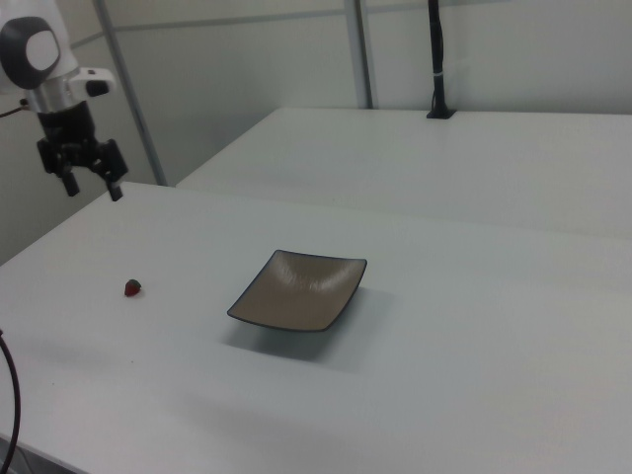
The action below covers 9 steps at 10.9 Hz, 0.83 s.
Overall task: Strawberries on a ceramic plate
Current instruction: 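Move the open gripper from above the plate toward the strawberry, then lower the open gripper down over the red strawberry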
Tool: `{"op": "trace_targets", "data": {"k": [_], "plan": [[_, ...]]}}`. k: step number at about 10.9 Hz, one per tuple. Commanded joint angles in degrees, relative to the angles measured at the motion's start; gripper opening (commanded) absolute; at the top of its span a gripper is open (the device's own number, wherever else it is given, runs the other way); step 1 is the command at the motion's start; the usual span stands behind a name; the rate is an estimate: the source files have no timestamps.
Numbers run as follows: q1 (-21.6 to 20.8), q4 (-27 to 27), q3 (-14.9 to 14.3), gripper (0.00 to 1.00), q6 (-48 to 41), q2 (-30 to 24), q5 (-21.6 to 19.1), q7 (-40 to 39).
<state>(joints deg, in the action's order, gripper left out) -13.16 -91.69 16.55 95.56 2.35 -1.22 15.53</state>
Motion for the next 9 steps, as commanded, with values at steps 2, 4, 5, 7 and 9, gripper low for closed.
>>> {"op": "trace_targets", "data": {"k": [2, 4, 5, 7, 9], "plan": [[-4.0, 3.9, 2.9, 1.00, 2.2, 5.6, -0.4, 9.0], [-6.9, 4.3, 3.1, 1.00, 6.6, 9.4, 0.4, 9.3], [-7.7, 4.4, 3.1, 1.00, 8.5, 11.6, 1.4, 9.3], [-8.9, 4.3, 3.1, 1.00, 11.6, 14.4, 2.7, 9.6], [-9.3, 4.1, 3.1, 1.00, 15.2, 18.1, 5.6, 9.6]]}}
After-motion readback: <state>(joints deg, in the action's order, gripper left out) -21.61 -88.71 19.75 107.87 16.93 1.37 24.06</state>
